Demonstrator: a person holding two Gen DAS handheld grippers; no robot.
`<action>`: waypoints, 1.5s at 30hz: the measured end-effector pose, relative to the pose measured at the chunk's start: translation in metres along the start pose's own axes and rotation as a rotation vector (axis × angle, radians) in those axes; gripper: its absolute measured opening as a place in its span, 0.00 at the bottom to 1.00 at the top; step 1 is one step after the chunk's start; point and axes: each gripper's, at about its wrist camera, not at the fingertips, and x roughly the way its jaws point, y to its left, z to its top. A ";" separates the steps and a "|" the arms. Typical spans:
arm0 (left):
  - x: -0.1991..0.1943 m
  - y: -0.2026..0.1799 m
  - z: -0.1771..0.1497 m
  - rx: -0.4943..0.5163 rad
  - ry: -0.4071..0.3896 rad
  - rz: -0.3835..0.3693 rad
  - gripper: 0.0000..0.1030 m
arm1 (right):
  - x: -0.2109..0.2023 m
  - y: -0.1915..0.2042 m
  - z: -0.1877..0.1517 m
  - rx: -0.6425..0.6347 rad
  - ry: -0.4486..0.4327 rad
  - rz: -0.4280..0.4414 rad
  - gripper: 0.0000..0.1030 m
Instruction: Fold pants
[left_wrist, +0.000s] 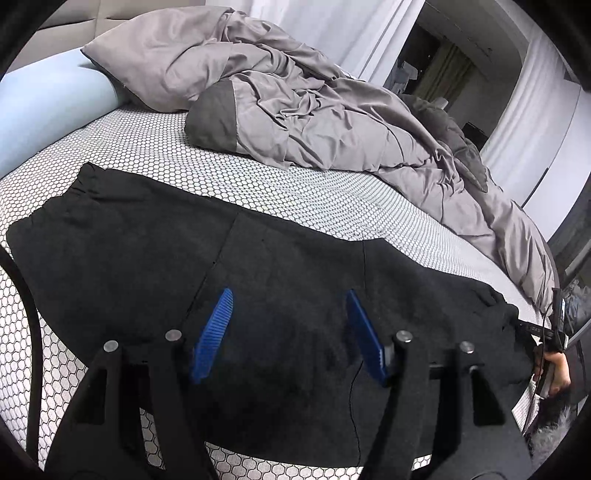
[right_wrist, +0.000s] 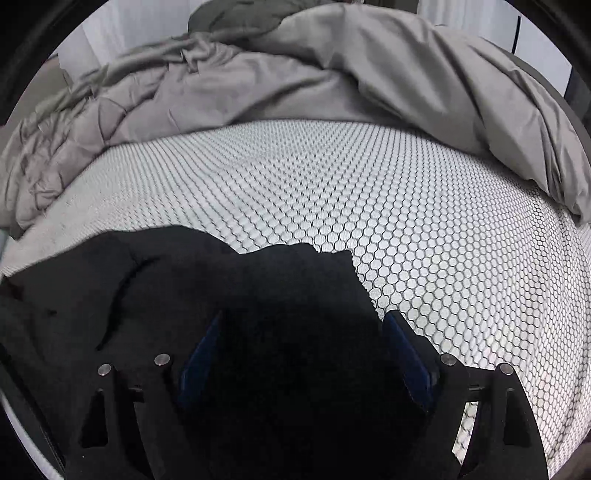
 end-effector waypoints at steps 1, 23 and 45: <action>0.001 -0.001 0.000 0.003 0.001 0.002 0.60 | 0.004 0.000 0.000 0.006 0.000 0.006 0.82; -0.023 0.051 0.018 -0.060 -0.079 0.199 0.60 | -0.065 -0.027 0.006 0.253 -0.240 -0.073 0.86; -0.036 0.108 0.038 -0.144 -0.165 0.413 0.04 | -0.085 -0.017 -0.035 0.296 -0.258 0.058 0.87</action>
